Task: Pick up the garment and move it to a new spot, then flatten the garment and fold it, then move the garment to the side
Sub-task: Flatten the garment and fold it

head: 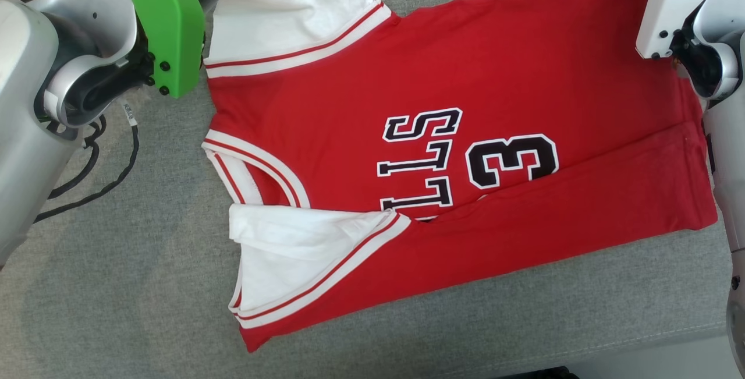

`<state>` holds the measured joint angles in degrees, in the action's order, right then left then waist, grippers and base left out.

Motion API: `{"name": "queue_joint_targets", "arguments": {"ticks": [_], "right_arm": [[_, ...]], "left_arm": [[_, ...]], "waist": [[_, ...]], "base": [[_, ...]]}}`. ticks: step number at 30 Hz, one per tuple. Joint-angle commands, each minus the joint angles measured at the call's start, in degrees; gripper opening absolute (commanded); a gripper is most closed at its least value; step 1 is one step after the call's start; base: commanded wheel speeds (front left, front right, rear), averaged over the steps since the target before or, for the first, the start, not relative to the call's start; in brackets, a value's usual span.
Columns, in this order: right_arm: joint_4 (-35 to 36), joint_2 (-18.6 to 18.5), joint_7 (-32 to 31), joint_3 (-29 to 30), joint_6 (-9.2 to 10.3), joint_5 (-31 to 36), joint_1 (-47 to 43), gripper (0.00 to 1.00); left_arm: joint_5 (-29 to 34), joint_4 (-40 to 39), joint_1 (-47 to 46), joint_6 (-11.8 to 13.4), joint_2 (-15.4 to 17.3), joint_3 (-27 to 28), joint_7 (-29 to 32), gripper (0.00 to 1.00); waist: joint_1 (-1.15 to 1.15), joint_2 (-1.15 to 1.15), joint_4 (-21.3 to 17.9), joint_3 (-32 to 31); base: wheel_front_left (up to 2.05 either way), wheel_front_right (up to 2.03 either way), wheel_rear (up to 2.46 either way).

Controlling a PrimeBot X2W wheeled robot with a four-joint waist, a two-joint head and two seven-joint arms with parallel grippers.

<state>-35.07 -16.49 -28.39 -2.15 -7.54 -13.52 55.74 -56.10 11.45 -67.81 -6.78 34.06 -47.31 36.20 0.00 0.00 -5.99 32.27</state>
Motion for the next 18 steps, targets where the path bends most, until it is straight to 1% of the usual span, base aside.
{"name": "queue_joint_targets", "arguments": {"ticks": [1, 5, 13, 18], "right_arm": [[-0.32, -0.29, 0.11, -0.17, 0.11, -0.27, 0.68, 0.00], [0.08, -0.82, 1.06, -0.27, 0.11, 0.06, 1.33, 0.00], [1.13, -1.07, 5.88, 1.01, 0.11, -0.70, 2.57, 0.00], [1.38, -1.74, 10.22, 2.17, 0.11, -0.69, 3.35, 0.00]], "left_arm": [[-0.08, 0.14, -0.10, 0.23, 0.14, 0.12, -0.32, 0.00], [1.13, 0.20, -0.78, 0.11, 0.38, 0.41, -1.93, 0.00], [3.63, 1.48, -3.50, -0.26, 0.21, 2.48, -9.72, 0.00], [4.91, 2.15, -5.43, -0.55, -0.30, 3.18, -14.26, 0.00]], "waist": [[0.00, 0.00, 0.07, 0.04], [0.00, 0.00, 0.14, 0.15], [0.00, 0.00, 0.11, 0.32], [0.00, 0.00, 0.25, -0.02]], "base": [[0.00, 0.00, 0.00], [0.00, 0.00, 0.00], [0.00, 0.00, 0.00], [0.00, 0.00, 0.00]]}}
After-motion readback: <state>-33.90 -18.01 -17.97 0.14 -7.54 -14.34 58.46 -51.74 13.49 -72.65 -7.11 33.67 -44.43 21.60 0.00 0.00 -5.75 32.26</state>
